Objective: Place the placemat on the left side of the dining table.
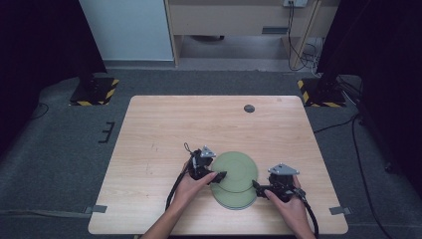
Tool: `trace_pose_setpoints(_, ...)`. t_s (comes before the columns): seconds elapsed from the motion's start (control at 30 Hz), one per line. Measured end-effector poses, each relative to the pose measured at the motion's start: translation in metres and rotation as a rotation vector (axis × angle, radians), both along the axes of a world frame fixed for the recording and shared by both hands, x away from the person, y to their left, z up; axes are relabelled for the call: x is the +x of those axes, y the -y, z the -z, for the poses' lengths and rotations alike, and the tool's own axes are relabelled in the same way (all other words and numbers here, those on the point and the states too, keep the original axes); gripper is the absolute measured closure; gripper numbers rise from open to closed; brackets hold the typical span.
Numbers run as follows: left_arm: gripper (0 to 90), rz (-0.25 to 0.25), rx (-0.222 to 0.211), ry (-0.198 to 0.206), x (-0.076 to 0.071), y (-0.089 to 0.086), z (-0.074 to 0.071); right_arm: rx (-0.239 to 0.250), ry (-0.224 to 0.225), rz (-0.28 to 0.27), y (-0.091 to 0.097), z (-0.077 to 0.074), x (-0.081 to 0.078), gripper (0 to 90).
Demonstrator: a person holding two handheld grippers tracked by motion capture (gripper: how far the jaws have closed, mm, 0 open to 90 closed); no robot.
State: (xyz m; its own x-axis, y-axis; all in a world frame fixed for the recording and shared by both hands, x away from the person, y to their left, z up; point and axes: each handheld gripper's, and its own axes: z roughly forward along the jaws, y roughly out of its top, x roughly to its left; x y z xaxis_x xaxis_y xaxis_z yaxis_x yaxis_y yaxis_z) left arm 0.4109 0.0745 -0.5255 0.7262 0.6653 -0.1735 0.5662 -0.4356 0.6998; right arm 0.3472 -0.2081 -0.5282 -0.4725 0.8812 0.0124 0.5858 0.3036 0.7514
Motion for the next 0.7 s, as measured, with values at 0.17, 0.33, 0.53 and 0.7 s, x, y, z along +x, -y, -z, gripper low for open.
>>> trace_pose_setpoints(0.17,18.3,-0.002,-0.024,-0.027,0.0031,-0.0010,0.0016,-0.004,-0.004,-0.004,0.0006,-0.0001,-0.0006,7.7)
trace_pose_setpoints(0.33,17.2,0.001,-0.022,-0.021,0.0037,0.0004,0.0021,-0.006,-0.010,-0.016,-0.0004,0.0006,-0.0008,8.0)
trace_pose_setpoints(0.53,15.9,0.006,-0.019,-0.015,0.0035,0.0034,0.0027,-0.014,-0.018,-0.025,-0.0005,0.0009,-0.0019,8.2)
trace_pose_setpoints(0.7,15.8,0.007,-0.026,-0.013,0.0028,0.0064,0.0029,-0.018,-0.015,-0.022,-0.0022,0.0024,-0.0004,7.1)
